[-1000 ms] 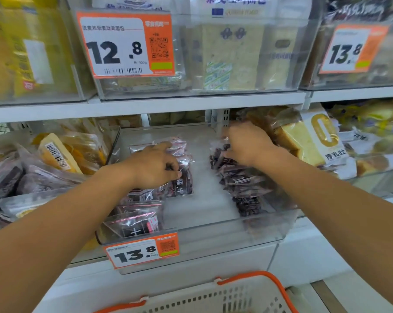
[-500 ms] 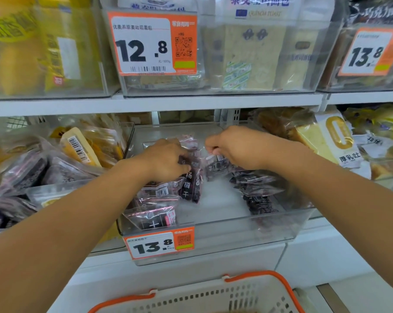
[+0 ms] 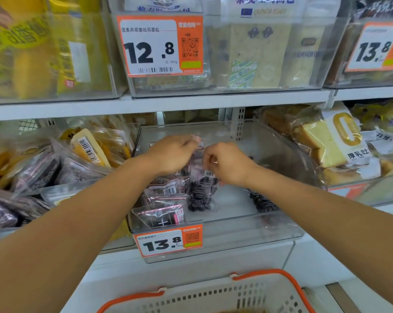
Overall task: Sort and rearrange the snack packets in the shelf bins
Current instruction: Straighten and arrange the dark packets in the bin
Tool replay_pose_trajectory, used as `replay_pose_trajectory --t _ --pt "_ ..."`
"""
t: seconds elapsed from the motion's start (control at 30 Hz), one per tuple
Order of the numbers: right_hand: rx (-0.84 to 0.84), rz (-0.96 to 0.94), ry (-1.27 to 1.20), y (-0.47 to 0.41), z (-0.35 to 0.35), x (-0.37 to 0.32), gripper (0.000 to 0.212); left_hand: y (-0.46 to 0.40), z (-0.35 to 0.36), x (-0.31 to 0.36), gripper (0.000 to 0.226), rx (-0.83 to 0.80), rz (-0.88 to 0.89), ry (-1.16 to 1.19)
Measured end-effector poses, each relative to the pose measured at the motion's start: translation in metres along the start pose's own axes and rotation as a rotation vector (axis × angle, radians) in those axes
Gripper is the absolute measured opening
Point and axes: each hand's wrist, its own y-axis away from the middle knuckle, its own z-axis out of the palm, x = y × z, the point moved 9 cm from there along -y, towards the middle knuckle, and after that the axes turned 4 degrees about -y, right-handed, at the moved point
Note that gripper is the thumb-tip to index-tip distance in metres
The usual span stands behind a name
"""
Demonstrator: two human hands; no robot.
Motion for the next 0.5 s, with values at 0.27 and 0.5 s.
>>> replay_pose_trajectory --t 0.27,0.5 --pt "-0.288 0.566 -0.645 0.016 0.042 0.031 0.096 0.002 0.007 0.0 0.07 -0.052 -0.011 -0.141" --pt "-0.139 0.302 -0.24 -0.001 0.026 0.029 0.054 0.008 0.009 0.01 0.089 -0.021 0.0 -0.395"
